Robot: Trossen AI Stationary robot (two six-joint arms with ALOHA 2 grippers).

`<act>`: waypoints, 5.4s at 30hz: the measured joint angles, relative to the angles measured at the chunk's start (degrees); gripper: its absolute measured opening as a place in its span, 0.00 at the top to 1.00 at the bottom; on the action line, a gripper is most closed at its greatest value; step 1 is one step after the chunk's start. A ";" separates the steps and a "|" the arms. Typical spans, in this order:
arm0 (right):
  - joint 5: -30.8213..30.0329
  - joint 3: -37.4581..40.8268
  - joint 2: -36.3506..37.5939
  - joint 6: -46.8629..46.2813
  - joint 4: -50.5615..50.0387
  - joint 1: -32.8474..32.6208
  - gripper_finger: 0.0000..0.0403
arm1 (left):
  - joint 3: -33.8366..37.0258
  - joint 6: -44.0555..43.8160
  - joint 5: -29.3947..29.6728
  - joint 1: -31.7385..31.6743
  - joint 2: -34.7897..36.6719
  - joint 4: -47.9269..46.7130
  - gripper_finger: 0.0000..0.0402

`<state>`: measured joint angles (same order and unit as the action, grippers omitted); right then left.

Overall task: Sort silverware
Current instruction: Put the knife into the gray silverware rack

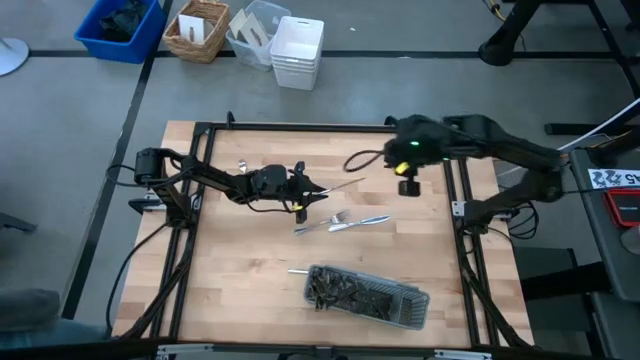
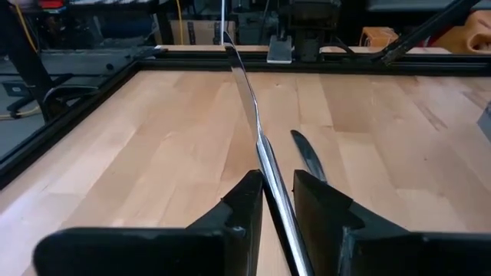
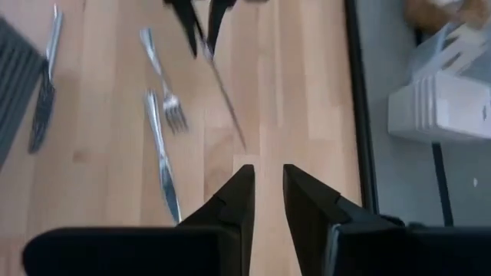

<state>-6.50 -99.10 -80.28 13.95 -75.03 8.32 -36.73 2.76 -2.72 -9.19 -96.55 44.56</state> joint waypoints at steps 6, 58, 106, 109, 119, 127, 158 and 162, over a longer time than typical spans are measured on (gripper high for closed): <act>0.02 20.54 14.92 -4.56 20.23 -0.02 0.82 | 0.00 0.34 -0.02 1.10 0.00 2.65 0.84; 2.66 73.60 31.12 -13.49 89.39 -0.04 0.82 | -0.01 0.61 0.00 2.77 0.02 16.25 0.84; 10.81 73.61 16.25 -14.39 125.46 -0.06 0.56 | -0.07 3.04 -1.60 3.60 0.02 26.67 0.84; 12.47 73.61 14.61 -14.40 128.17 -0.07 0.56 | -0.07 3.26 -1.60 3.58 0.02 26.64 0.84; 13.57 72.71 11.44 -14.35 134.97 -0.06 0.56 | -0.07 3.26 -1.62 3.58 0.02 26.46 0.84; 17.68 67.61 7.53 -13.95 132.61 -0.07 0.56 | -0.07 3.23 -1.62 3.60 0.02 26.29 0.84; 18.24 66.74 10.36 -13.72 126.82 -0.08 0.99 | -0.13 -2.02 -1.46 3.54 0.05 25.00 0.71; 19.07 66.74 13.47 -13.76 124.61 -0.07 0.99 | -0.11 -4.68 -1.46 3.58 0.11 24.48 0.68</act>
<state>12.57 -32.36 -66.81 0.19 49.59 8.25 -36.84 -1.91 -4.18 -5.61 -96.44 69.04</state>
